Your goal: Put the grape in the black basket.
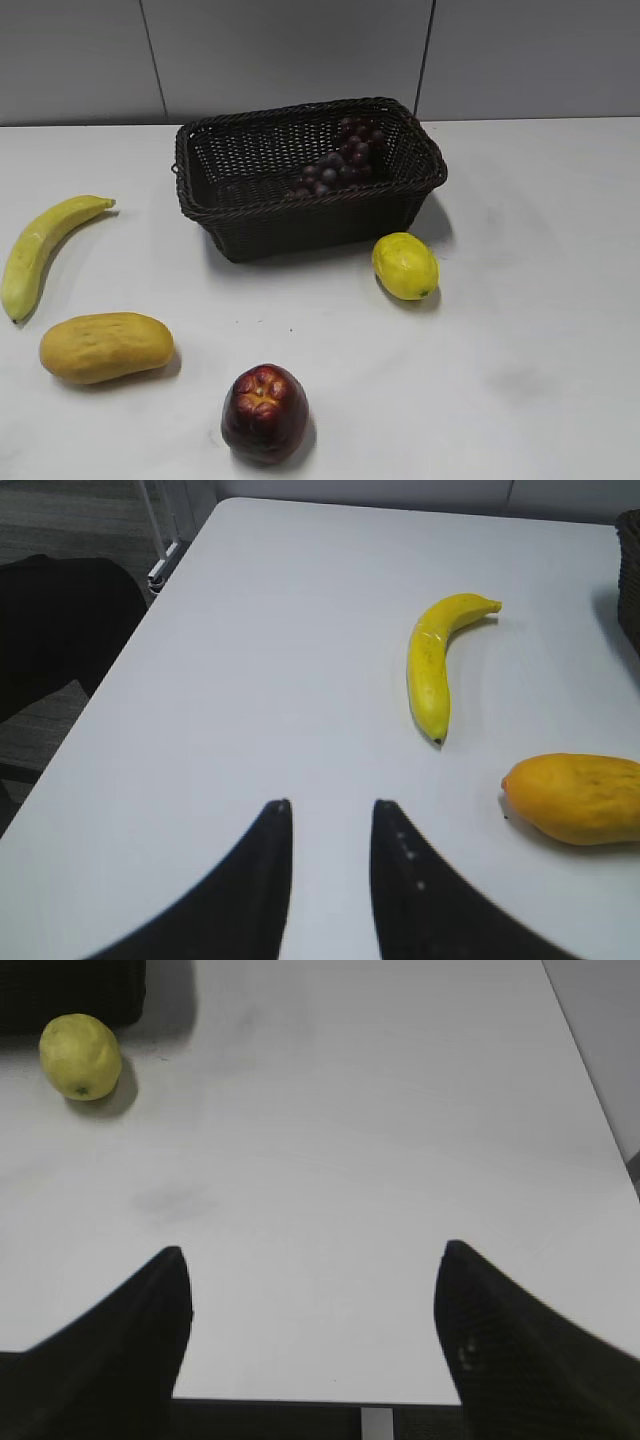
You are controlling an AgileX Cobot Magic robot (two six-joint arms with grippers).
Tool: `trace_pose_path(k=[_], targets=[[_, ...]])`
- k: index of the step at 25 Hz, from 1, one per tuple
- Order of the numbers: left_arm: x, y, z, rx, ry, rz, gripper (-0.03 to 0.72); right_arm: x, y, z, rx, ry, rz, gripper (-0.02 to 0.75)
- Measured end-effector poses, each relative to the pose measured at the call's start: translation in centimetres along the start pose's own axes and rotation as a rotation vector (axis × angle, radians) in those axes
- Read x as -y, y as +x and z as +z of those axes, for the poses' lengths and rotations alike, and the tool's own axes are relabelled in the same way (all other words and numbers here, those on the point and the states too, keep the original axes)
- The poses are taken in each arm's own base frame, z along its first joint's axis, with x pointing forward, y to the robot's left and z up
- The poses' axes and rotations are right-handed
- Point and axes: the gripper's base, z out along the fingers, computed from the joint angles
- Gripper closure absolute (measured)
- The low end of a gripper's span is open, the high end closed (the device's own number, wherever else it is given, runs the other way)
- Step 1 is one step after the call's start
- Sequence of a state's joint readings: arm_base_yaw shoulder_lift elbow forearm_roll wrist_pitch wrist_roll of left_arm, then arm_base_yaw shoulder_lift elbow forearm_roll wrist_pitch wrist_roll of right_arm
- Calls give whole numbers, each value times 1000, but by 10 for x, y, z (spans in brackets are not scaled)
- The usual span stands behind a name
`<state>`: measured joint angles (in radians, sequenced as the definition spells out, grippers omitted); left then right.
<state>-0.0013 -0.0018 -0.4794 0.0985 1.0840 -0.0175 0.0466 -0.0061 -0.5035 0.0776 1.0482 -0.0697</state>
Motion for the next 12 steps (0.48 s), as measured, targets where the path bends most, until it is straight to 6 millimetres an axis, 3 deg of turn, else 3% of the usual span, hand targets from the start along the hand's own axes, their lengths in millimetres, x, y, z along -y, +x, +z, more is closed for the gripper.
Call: trace_pose_path(k=[12], targets=[[0,0,0,0,0,0,471,0,0,0,1,-1,1,167]])
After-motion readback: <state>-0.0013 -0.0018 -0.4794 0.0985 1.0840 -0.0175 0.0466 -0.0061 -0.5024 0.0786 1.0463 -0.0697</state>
